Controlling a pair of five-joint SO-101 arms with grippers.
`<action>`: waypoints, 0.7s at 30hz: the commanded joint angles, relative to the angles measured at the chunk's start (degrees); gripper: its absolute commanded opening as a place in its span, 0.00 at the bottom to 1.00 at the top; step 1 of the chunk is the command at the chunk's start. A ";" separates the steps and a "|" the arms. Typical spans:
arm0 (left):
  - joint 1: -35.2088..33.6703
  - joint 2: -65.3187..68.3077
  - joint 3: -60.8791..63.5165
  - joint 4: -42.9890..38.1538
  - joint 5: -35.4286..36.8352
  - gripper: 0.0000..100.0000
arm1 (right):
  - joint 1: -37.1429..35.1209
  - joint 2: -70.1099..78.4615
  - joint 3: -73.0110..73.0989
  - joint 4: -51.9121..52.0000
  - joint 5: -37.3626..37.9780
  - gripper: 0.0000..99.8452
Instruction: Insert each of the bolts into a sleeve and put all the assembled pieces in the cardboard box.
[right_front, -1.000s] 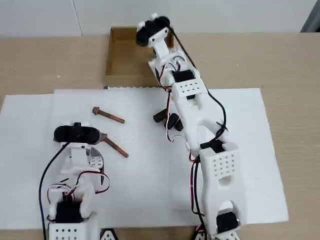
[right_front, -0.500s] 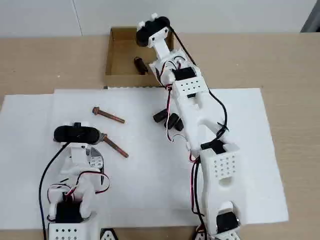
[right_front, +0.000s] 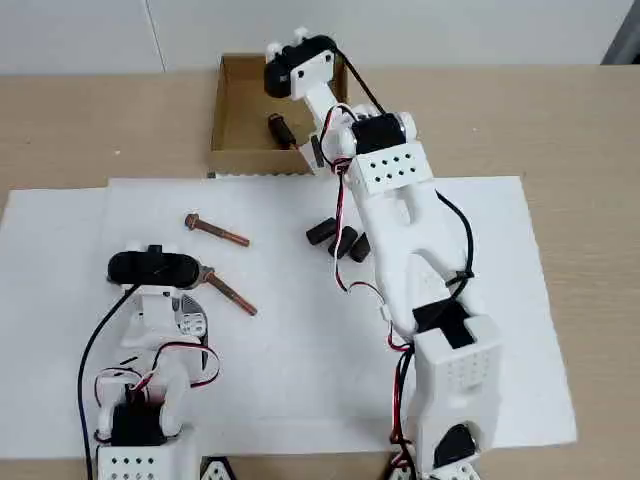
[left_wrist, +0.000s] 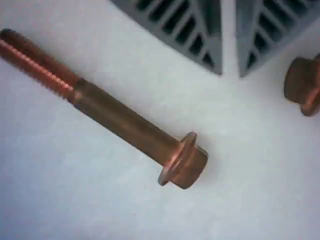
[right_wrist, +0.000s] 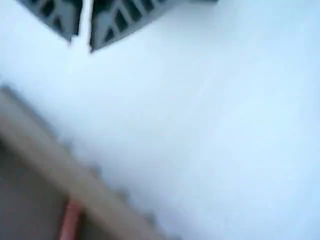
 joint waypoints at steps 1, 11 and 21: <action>-0.35 -0.62 -0.13 -1.23 -0.44 0.01 | -0.40 -4.53 -2.81 6.81 -2.02 0.00; -0.35 -0.62 -0.13 -1.23 -0.44 0.01 | -0.04 -4.70 -2.81 24.40 -26.64 0.00; -0.35 -0.62 -0.13 -1.23 -0.44 0.01 | 0.48 -4.44 -2.46 25.01 -39.21 0.01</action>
